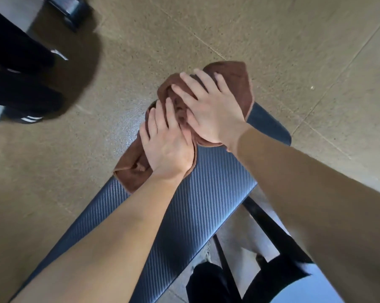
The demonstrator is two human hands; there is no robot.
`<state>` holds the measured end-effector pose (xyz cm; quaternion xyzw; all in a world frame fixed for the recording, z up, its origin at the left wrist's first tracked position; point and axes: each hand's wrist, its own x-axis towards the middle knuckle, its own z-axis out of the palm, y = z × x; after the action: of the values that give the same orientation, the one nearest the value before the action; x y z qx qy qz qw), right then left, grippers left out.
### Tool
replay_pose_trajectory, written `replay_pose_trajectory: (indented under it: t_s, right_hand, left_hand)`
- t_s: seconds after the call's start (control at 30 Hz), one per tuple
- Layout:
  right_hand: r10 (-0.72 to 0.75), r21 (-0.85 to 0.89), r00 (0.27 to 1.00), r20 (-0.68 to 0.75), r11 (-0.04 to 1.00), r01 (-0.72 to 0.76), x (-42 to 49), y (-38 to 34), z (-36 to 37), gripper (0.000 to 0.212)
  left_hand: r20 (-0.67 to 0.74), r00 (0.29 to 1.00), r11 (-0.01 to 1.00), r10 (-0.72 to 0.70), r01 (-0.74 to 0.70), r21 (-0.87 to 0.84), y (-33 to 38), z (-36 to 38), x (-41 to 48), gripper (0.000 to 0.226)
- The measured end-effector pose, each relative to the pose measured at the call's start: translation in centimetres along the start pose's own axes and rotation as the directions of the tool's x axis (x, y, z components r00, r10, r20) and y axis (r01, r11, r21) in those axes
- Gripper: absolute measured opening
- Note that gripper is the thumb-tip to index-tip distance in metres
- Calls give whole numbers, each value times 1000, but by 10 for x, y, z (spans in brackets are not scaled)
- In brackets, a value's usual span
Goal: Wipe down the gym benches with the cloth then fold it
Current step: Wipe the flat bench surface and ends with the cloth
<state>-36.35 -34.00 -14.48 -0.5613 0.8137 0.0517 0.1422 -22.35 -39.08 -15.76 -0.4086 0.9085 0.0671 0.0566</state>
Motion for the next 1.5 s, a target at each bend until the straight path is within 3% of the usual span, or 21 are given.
replay_pose_trajectory:
  t_s: [0.07, 0.13, 0.23, 0.33, 0.4, 0.5, 0.57, 0.6, 0.67, 0.77, 0.8, 0.87, 1.0, 1.1, 1.2, 1.27, 1.3, 1.4, 1.43, 1.5]
  right_hand:
    - [-25, 29, 1000, -7, 999, 26, 19, 10, -8, 59]
    - [27, 85, 998, -53, 996, -23, 26, 22, -9, 50]
    - [233, 304, 970, -68, 931, -203, 16, 40, -4, 43]
    - [411, 384, 912, 6, 841, -382, -25, 52, 2, 43]
    - [519, 357, 853, 64, 786, -505, -62, 56, 7, 44]
    - [627, 324, 774, 84, 718, -616, -89, 54, 9, 43]
    - [681, 297, 726, 102, 675, -675, -78, 51, 8, 43]
    - [691, 287, 715, 108, 667, -688, -68, 47, 7, 42]
    - [694, 313, 714, 93, 660, -683, -41, 39, 2, 40]
    - [616, 346, 787, 30, 733, -586, 0, 26, -8, 38]
    - [582, 347, 813, 11, 760, -549, 12, 23, -10, 38]
    - [529, 364, 848, -8, 792, -491, 25, 21, -13, 40]
    - [526, 420, 849, -39, 780, -464, -1, 34, -2, 40]
    - [609, 396, 790, -66, 743, -540, -46, 41, 14, 41]
    - [683, 408, 725, -82, 687, -601, -77, 44, 24, 38]
    - [776, 461, 629, -46, 575, -676, -98, 47, 32, 36]
    - [844, 523, 536, 4, 455, -721, -111, 46, 38, 36]
    - [934, 739, 180, 307, -115, -664, -143, 6, 58, 43]
    - [912, 775, 120, 391, -257, -578, -147, -19, 62, 46]
    - [897, 838, 93, 432, -361, -409, -147, -67, 62, 50]
  left_hand:
    - [-6, 999, 999, -33, 33, -33, 9, -2, 21, 57]
    - [14, 999, 998, 29, -28, -53, 16, -7, 41, 56]
    - [30, 987, 983, 156, -153, -100, 32, -15, 71, 46]
    - [61, 959, 959, 278, -273, -74, 55, -18, 97, 37]
    - [76, 895, 896, 440, -443, 27, 78, -18, 106, 37]
    - [129, 710, 711, 692, -701, 44, 108, -18, 103, 39]
    - [115, 656, 659, 746, -752, 14, 107, -15, 101, 39]
    - [90, 674, 676, 733, -737, 10, 99, -15, 103, 40]
    - [6, 776, 776, 631, -631, -15, 81, -12, 108, 39]
    - [44, 954, 941, 296, -283, -187, 55, -12, 112, 39]
    - [66, 978, 958, 198, -179, -225, 48, -11, 110, 40]
    - [48, 992, 969, 117, -103, -222, 36, -10, 101, 39]
    - [32, 980, 968, 197, -189, -165, 40, -13, 83, 38]
    - [44, 963, 963, 267, -268, 19, 71, -14, 85, 47]
    - [117, 885, 867, 450, -464, 181, 109, -16, 86, 57]
    - [214, 772, 760, 599, -632, 154, 139, -15, 77, 55]
    - [243, 711, 707, 660, -697, 120, 155, -12, 70, 49]
    - [324, 521, 547, 790, -837, 11, 188, -3, 31, 35]
    - [330, 453, 487, 828, -873, -23, 189, -2, 18, 33]
    - [267, 303, 329, 915, -943, -58, 172, 3, 1, 31]
